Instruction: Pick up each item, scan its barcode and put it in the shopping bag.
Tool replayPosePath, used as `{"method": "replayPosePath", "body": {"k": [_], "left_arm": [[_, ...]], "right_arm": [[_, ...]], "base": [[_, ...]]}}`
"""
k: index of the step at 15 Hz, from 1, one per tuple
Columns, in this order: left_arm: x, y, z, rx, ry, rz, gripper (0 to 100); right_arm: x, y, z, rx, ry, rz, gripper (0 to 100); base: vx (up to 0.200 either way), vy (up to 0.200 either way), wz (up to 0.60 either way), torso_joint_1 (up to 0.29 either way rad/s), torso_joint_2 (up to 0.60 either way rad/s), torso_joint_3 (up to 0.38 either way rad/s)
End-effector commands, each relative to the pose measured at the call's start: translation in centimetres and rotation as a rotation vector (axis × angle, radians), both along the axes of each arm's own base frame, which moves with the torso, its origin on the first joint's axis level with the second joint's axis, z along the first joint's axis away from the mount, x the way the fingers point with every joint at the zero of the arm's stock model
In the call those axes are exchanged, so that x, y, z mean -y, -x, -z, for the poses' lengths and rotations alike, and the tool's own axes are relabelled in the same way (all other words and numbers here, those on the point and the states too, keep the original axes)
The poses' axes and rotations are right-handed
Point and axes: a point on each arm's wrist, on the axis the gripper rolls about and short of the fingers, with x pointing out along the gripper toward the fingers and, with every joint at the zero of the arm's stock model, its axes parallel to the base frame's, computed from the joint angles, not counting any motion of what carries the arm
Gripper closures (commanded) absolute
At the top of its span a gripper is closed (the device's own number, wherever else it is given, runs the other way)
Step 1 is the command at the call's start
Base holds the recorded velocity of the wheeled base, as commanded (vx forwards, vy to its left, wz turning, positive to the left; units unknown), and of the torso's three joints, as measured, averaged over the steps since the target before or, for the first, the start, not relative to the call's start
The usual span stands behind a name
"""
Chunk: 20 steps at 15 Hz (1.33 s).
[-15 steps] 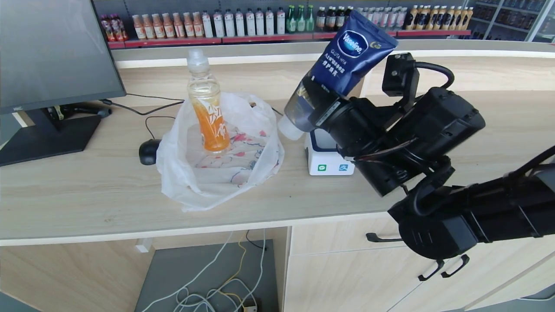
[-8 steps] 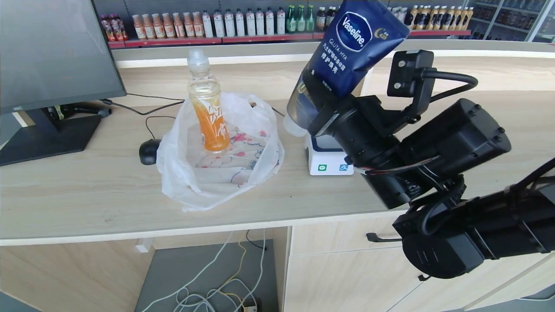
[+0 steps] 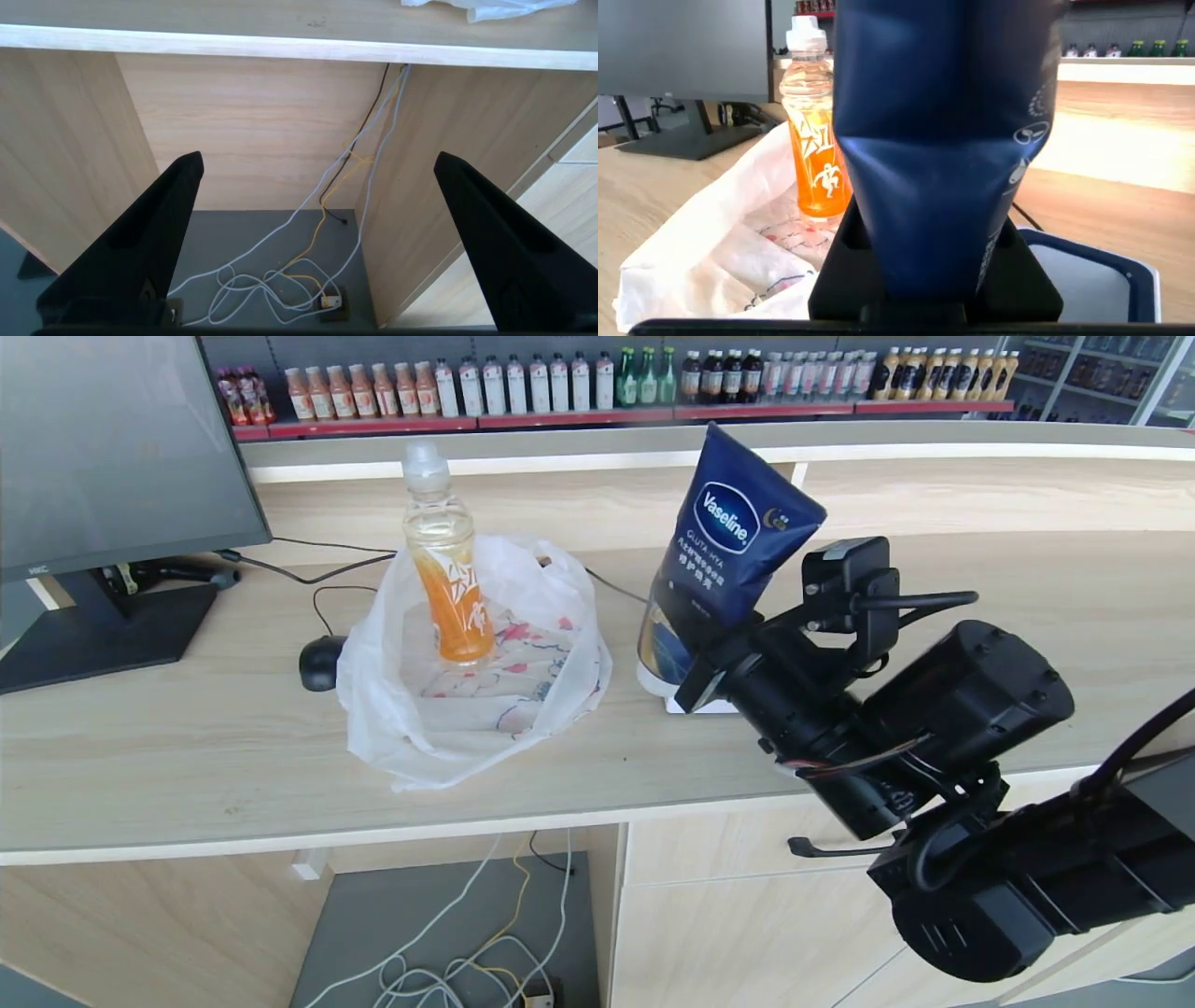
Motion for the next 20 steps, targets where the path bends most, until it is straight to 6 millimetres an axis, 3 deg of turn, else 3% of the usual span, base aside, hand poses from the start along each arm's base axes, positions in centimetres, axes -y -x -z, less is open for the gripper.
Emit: {"method": "replayPosePath", "body": {"k": [1,7,20], "left_arm": [[0.0,0.0,0.0,0.000,-0.001,0.000,0],[0.0,0.0,0.0,0.000,0.002,0.000,0],[0.0,0.0,0.0,0.000,0.002,0.000,0]], "right_arm": [[0.2,-0.1,-0.3,0.008,-0.006,0.008,100],[2.4,-1.9,-1.5,0.038,-0.049,0.082,100],[3.0,-1.5,-1.8,0.035,-0.053,0.090,100]], "base": [[0.000,0.000,0.00,0.000,0.00,0.000],[0.000,0.000,0.00,0.000,0.00,0.000],[0.000,0.200,0.00,0.001,0.00,0.003]]}}
